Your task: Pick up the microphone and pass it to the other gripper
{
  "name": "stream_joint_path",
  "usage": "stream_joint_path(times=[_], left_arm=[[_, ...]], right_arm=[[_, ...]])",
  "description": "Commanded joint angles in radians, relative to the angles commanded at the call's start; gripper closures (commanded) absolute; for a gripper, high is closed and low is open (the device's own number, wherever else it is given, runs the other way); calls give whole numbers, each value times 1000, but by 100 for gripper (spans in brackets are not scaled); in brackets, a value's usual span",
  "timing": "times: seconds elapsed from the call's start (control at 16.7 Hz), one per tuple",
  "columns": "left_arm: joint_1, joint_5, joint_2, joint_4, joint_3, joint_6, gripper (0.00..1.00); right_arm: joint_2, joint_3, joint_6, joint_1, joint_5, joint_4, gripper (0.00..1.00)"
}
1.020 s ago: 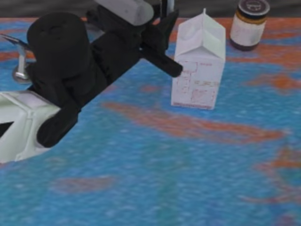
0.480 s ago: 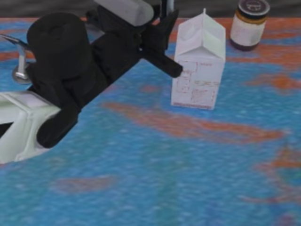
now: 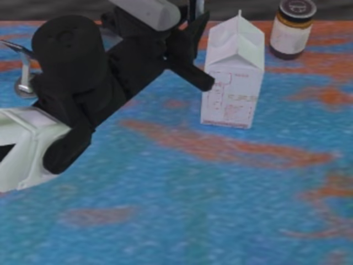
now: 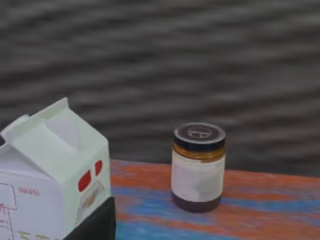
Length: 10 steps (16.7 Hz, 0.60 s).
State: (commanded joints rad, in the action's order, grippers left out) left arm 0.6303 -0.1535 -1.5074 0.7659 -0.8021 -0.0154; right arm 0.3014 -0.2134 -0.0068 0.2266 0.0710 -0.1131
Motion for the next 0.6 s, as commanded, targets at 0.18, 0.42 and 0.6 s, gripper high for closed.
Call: stream_joint_path(times=[0.18, 0.42, 0.6], left_arm=[[0, 0, 0, 0, 0, 0, 100], [0, 0, 0, 0, 0, 0, 100], [0, 0, 0, 0, 0, 0, 100]], right_arm=[[250, -143, -5, 156, 50, -74, 0], [554, -328, -10, 359, 114, -169, 0], [730, -445, -12, 483, 153, -231, 0]])
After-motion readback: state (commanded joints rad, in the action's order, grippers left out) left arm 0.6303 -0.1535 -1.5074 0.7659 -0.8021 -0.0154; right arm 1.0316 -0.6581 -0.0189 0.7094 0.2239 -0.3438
